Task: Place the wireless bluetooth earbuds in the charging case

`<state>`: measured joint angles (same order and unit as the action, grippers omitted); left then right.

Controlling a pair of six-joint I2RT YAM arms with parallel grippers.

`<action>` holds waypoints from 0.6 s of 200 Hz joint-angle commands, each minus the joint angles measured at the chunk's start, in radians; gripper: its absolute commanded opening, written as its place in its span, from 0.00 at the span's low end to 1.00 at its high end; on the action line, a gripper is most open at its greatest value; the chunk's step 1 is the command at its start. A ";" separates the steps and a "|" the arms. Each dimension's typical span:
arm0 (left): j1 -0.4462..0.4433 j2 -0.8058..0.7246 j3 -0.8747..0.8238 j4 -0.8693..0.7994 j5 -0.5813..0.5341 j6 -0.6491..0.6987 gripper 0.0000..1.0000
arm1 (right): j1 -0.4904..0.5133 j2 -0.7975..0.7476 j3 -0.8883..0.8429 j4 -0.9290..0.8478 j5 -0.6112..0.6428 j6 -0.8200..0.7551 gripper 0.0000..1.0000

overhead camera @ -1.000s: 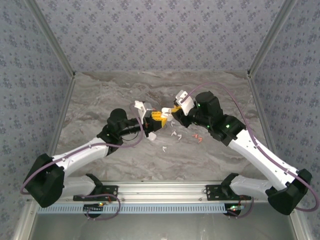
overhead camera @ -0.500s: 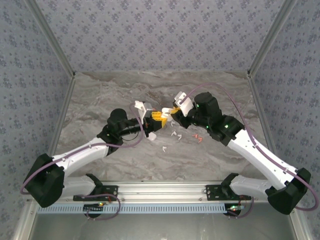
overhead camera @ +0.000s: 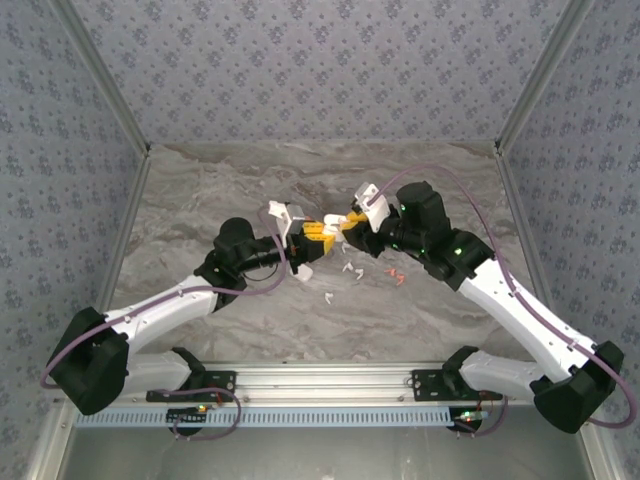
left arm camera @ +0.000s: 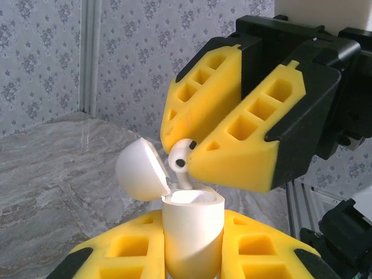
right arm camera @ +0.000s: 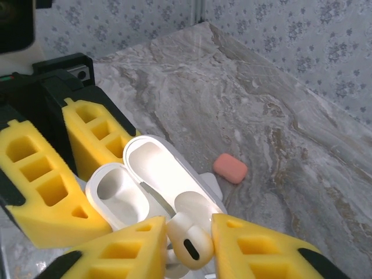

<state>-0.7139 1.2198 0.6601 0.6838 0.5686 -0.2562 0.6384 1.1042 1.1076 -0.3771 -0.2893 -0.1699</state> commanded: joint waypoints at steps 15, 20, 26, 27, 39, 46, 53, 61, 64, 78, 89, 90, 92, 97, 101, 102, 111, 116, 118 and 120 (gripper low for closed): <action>-0.007 0.003 0.044 0.075 0.017 -0.009 0.00 | -0.071 -0.017 0.031 0.009 -0.185 0.118 0.46; -0.008 0.003 0.044 0.076 0.016 -0.009 0.00 | -0.080 -0.017 0.034 0.013 -0.201 0.130 0.49; -0.008 0.003 0.044 0.077 0.016 -0.009 0.00 | -0.089 -0.018 0.039 0.016 -0.216 0.146 0.52; -0.008 0.003 0.044 0.077 0.016 -0.010 0.00 | -0.091 -0.018 0.040 0.018 -0.218 0.148 0.52; -0.009 0.004 0.044 0.079 0.016 -0.009 0.00 | -0.110 -0.019 0.049 0.023 -0.230 0.175 0.57; -0.010 0.002 0.044 0.080 0.016 -0.009 0.00 | -0.121 -0.022 0.052 0.029 -0.237 0.195 0.59; -0.010 0.001 0.044 0.080 0.015 -0.008 0.00 | -0.133 -0.026 0.051 0.040 -0.247 0.214 0.61; -0.012 0.002 0.043 0.080 0.012 -0.008 0.00 | -0.146 -0.032 0.049 0.052 -0.249 0.235 0.64; -0.012 0.001 0.043 0.079 0.010 -0.008 0.00 | -0.150 -0.035 0.048 0.055 -0.247 0.242 0.65; -0.012 -0.002 0.038 0.077 -0.007 -0.002 0.00 | -0.168 -0.046 0.044 0.058 -0.241 0.264 0.69; -0.011 -0.011 0.029 0.071 -0.041 0.006 0.00 | -0.172 -0.055 0.039 0.040 -0.210 0.270 0.70; -0.011 -0.013 0.028 0.070 -0.045 0.008 0.00 | -0.172 -0.056 0.039 0.038 -0.206 0.271 0.70; -0.012 -0.015 0.027 0.068 -0.053 0.009 0.00 | -0.173 -0.057 0.040 0.033 -0.202 0.270 0.70; -0.012 -0.022 0.022 0.064 -0.077 0.018 0.00 | -0.173 -0.058 0.038 0.019 -0.183 0.269 0.70; -0.012 -0.029 0.017 0.056 -0.097 0.027 0.00 | -0.173 -0.058 0.037 0.007 -0.169 0.270 0.70; -0.012 -0.031 0.016 0.053 -0.101 0.031 0.00 | -0.172 -0.058 0.035 0.004 -0.166 0.270 0.70; -0.011 -0.050 0.007 0.031 -0.141 0.055 0.00 | -0.171 -0.058 0.023 -0.016 -0.136 0.280 0.68; -0.011 -0.060 0.002 0.018 -0.159 0.069 0.00 | -0.169 -0.058 0.011 -0.025 -0.118 0.289 0.67; -0.010 -0.064 0.001 0.012 -0.165 0.075 0.00 | -0.168 -0.057 0.008 -0.029 -0.111 0.292 0.66; -0.010 -0.069 0.001 0.007 -0.171 0.081 0.00 | -0.168 -0.057 0.001 -0.032 -0.105 0.297 0.66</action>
<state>-0.7166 1.2144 0.6628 0.7021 0.4984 -0.2405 0.4690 1.0599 1.1194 -0.3542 -0.4667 0.0711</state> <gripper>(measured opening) 0.188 0.682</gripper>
